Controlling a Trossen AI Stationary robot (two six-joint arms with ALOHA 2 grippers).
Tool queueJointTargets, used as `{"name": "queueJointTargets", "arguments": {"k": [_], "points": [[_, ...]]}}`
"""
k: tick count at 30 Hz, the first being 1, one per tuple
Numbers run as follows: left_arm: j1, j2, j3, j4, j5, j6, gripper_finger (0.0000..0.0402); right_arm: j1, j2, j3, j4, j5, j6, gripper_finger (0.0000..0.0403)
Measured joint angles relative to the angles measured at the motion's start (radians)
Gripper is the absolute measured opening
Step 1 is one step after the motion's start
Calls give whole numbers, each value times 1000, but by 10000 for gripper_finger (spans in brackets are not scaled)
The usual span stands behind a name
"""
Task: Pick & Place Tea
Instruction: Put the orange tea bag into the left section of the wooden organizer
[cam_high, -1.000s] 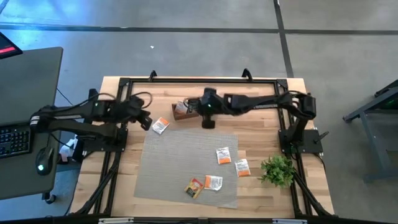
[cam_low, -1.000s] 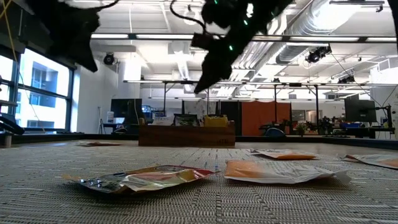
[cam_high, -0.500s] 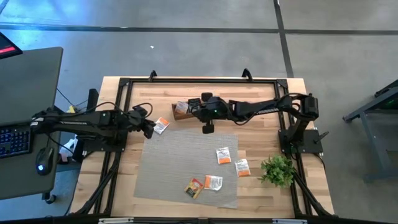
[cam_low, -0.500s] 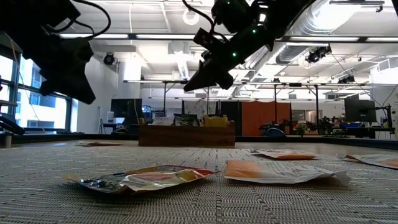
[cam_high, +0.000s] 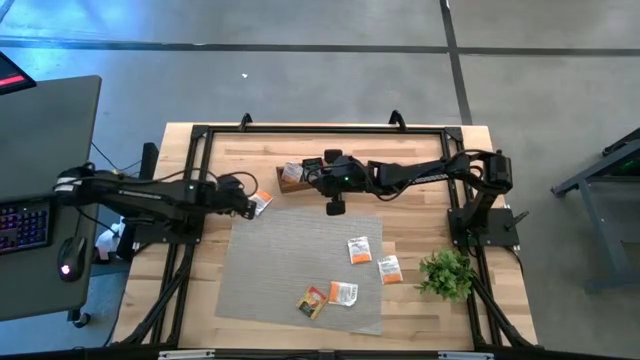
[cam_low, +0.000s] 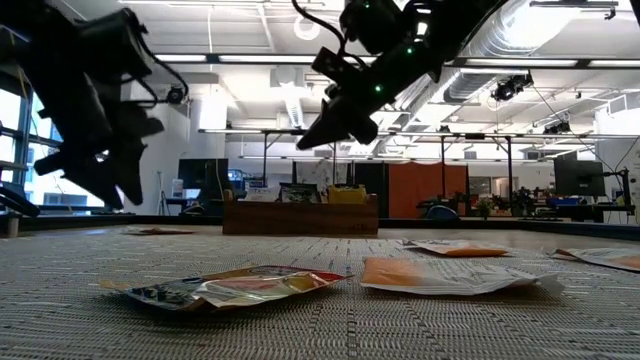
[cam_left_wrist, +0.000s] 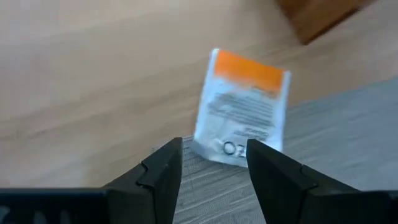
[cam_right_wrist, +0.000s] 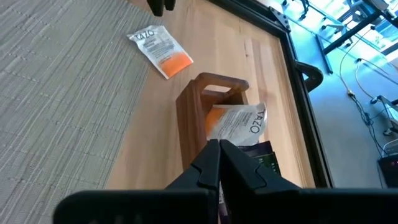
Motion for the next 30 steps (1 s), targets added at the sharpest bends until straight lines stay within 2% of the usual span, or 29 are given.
{"name": "queueJointTargets", "arguments": {"k": [3,10,19,23,30], "points": [[0,70,0,20,2,-57,177,0,0,0,-3,0,0,3],[0,190,0,133,18,-78,177,0,0,0,-10,-19,0,8],[-1,302,6,142,2,-107,171,0,0,0,-11,-21,0,6],[-1,307,4,155,-11,-105,131,0,0,0,-11,-20,0,8],[0,308,3,153,-12,-106,15,0,0,0,-11,-19,2,3]]}}
